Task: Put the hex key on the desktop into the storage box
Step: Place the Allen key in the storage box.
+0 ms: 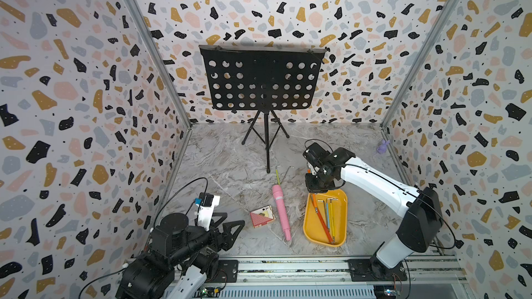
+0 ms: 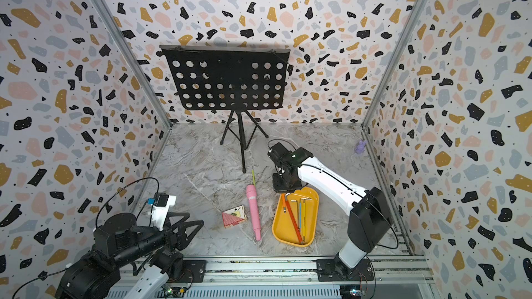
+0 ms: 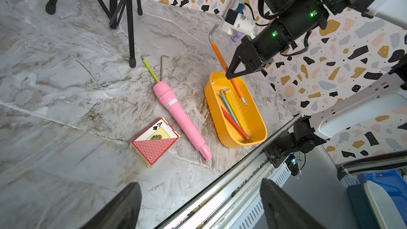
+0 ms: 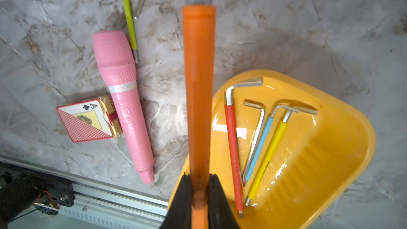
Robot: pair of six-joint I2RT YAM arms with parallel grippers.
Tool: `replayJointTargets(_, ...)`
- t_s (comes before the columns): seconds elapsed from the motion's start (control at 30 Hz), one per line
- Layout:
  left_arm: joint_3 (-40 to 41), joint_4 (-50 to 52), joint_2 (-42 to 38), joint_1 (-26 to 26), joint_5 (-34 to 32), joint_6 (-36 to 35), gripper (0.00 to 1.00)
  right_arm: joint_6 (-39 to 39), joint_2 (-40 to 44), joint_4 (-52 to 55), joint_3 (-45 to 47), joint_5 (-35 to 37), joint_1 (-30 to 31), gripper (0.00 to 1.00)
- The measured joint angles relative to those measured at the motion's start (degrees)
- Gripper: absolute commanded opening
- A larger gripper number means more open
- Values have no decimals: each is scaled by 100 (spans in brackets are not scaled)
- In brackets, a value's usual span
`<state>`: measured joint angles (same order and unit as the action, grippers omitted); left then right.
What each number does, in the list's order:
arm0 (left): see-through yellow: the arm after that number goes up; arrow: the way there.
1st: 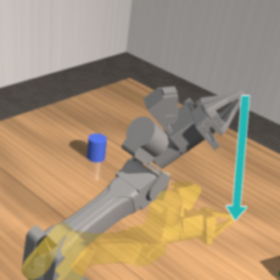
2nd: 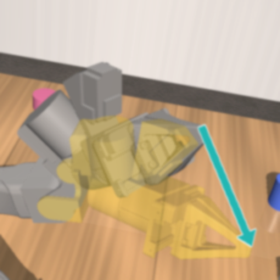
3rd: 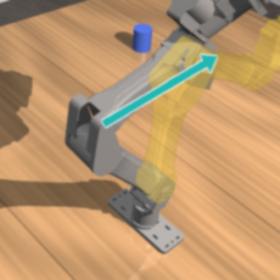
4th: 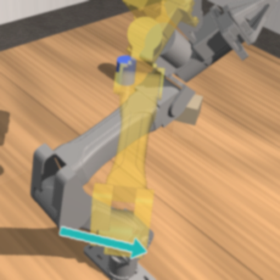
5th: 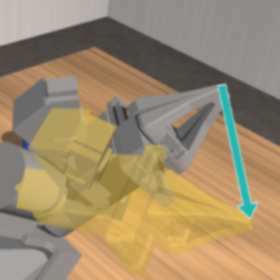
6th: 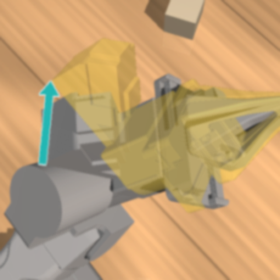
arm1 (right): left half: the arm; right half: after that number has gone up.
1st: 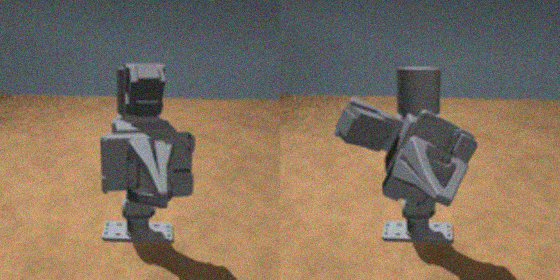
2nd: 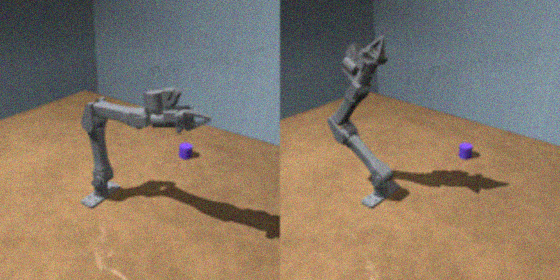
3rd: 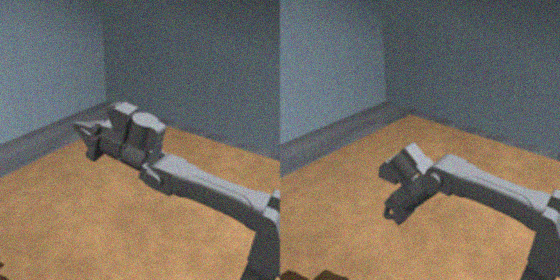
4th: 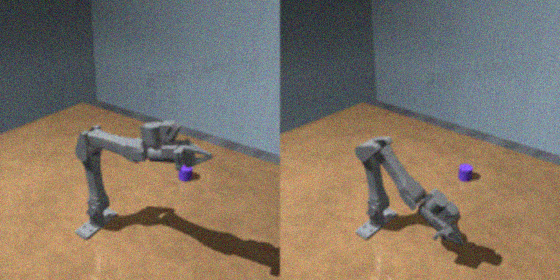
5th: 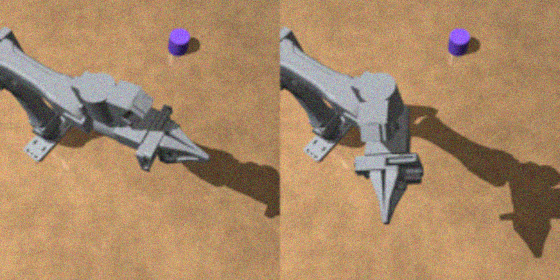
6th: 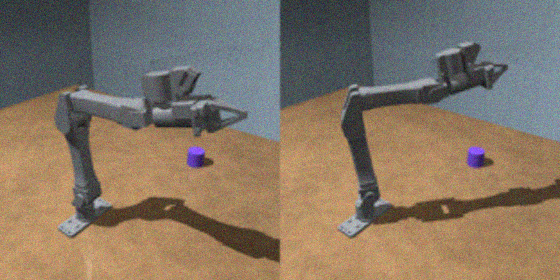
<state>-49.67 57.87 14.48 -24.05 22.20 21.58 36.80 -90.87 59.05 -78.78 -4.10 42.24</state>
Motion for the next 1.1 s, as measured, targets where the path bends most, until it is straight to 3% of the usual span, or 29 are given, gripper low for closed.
replayJointTargets(0.4,0,-15,-55,28,520,-188,87,-39,901,-249,1517,-37,0,0)
replayJointTargets(1.1,2,-46,-127,33,590,-254,87,-87,1027,-603,2332,-173,0,0)
